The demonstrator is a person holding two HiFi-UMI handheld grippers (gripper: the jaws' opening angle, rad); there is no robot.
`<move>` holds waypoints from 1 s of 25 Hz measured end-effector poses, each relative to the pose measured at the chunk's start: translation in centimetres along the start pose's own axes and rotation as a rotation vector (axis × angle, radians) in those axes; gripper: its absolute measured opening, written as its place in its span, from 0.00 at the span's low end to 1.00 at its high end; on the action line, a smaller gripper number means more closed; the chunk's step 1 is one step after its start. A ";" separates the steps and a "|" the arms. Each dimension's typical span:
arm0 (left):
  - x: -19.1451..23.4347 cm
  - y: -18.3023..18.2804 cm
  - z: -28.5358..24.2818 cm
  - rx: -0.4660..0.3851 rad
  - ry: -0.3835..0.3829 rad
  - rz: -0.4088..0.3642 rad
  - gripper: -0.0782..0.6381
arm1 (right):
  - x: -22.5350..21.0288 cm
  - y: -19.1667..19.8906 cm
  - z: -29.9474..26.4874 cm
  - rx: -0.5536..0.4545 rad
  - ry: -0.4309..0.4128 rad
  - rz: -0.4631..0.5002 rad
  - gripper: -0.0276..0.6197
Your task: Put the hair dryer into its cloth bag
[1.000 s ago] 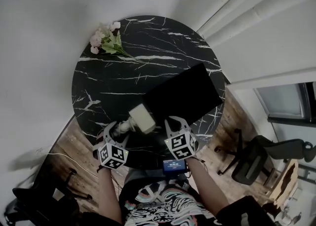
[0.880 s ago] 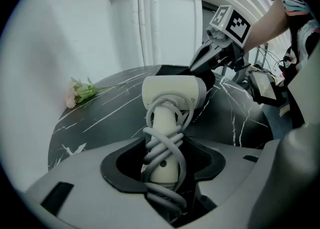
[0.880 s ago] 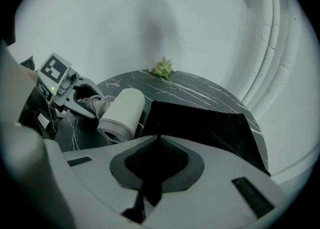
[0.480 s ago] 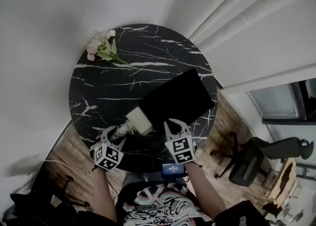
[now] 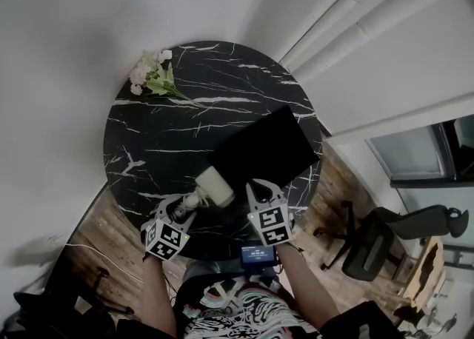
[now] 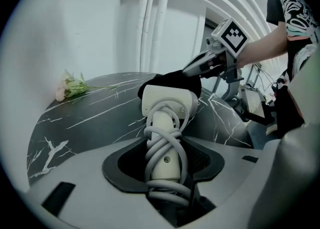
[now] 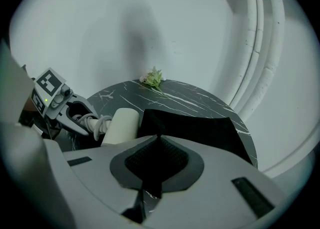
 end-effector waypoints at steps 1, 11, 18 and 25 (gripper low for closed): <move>-0.1 -0.1 0.1 -0.001 0.003 0.002 0.41 | 0.0 0.0 0.0 0.000 0.001 0.001 0.09; -1.2 -1.9 0.5 -0.042 0.056 0.006 0.41 | 0.1 -0.1 0.2 -0.017 0.004 -0.004 0.09; -1.5 -2.5 -1.1 -0.036 0.084 0.027 0.41 | 0.3 0.0 0.7 -0.042 -0.016 -0.011 0.09; -1.4 -4.1 -2.4 -0.036 0.092 0.030 0.41 | 0.7 0.3 0.9 -0.047 -0.039 0.000 0.09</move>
Point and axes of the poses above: the fingertips, and each gripper's own axes: z backward along the fingers, x to its left, y out of its underside, the point moved 4 cm from there along z, backward along the fingers, and after that the axes turned 2 degrees about -y, right-handed, at the moved point
